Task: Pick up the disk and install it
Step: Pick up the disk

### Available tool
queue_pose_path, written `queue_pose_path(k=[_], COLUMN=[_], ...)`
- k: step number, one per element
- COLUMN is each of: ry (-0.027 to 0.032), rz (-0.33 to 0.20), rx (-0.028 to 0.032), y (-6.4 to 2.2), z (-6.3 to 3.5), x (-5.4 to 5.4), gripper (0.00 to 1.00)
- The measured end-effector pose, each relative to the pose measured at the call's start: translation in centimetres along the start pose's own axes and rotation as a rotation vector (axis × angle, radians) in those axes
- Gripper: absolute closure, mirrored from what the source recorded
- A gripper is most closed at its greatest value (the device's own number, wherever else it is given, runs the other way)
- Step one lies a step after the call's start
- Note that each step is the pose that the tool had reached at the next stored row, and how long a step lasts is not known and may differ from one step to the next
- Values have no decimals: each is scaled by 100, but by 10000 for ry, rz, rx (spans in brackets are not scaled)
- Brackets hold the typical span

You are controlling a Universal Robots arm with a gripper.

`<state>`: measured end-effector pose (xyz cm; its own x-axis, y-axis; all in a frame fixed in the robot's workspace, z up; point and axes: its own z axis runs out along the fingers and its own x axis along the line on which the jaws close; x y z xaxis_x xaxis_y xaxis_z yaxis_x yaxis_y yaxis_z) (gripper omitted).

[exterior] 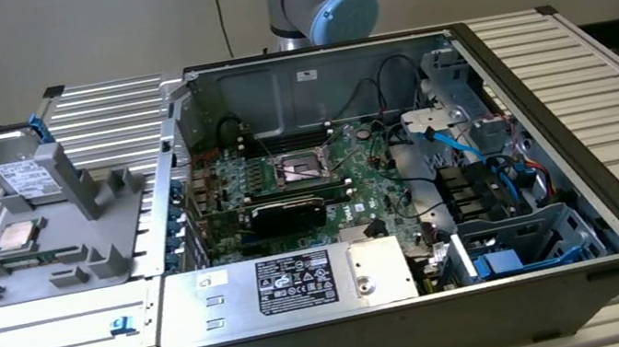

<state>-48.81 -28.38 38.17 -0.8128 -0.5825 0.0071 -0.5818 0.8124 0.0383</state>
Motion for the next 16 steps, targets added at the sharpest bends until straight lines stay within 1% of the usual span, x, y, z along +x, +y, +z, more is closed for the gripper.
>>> queue_pose_path(k=[5,8,10,12,16], ry=[148,211,238,252,244], rz=[-747,-1253,-1605,-1964,-2686], rx=[174,248,286,322,372], y=[-1,-1,-1,-2,-1], z=[3,4,4,6,9], x=[0,1,1,1,0], gripper=[89,89,89,89,89])
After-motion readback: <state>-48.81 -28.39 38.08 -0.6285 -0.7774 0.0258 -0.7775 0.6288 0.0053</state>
